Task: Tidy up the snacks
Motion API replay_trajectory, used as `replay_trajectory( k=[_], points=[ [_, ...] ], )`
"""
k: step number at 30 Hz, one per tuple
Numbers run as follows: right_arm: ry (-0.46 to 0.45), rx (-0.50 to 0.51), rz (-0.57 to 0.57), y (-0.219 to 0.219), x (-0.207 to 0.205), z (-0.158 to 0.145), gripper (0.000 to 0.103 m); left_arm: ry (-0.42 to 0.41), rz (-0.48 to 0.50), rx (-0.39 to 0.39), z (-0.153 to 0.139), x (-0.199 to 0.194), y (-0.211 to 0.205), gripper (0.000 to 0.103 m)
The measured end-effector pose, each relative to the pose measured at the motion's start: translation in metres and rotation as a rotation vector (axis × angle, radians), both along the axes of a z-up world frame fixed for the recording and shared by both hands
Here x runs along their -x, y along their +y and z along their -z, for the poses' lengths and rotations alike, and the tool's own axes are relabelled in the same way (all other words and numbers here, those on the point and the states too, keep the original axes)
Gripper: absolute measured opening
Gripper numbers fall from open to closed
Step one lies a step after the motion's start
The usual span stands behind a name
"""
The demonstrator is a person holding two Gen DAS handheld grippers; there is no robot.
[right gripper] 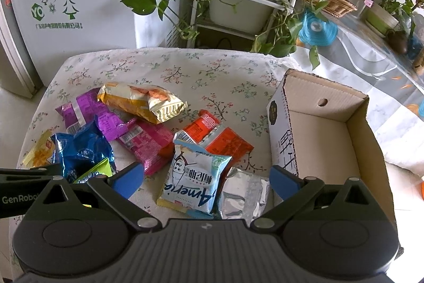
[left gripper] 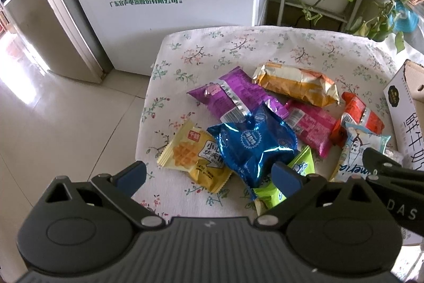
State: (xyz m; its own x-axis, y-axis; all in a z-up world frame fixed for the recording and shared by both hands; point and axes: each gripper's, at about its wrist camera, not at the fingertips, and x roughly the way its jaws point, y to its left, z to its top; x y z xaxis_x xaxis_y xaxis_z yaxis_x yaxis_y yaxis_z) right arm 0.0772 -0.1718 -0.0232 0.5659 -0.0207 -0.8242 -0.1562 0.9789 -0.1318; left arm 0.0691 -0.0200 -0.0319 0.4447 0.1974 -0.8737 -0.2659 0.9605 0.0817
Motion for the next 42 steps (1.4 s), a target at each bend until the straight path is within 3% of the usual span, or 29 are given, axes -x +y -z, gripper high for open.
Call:
replay_trajectory(
  k=[11,20,26,34,42],
  points=[
    [-0.017,-0.067,-0.056,-0.001,0.000,-0.003,0.103,-0.023,0.010,0.056,-0.005,-0.001,0.014,0.100],
    [-0.040,-0.210,-0.158,-0.004,0.003,-0.009,0.103,-0.124,-0.104,0.171,-0.029,-0.003,0.070,0.100],
    [-0.006,-0.284,-0.298,0.006,0.012,-0.003,0.103,-0.182,-0.142,0.218,-0.037,-0.001,0.099,0.100],
    [0.034,-0.271,-0.455,0.033,0.023,0.017,0.101,-0.115,-0.113,0.319,-0.015,-0.005,0.099,0.100],
    [0.063,-0.245,-0.464,0.041,0.018,0.038,0.095,-0.083,-0.056,0.376,-0.006,-0.013,0.080,0.100]
  ],
)
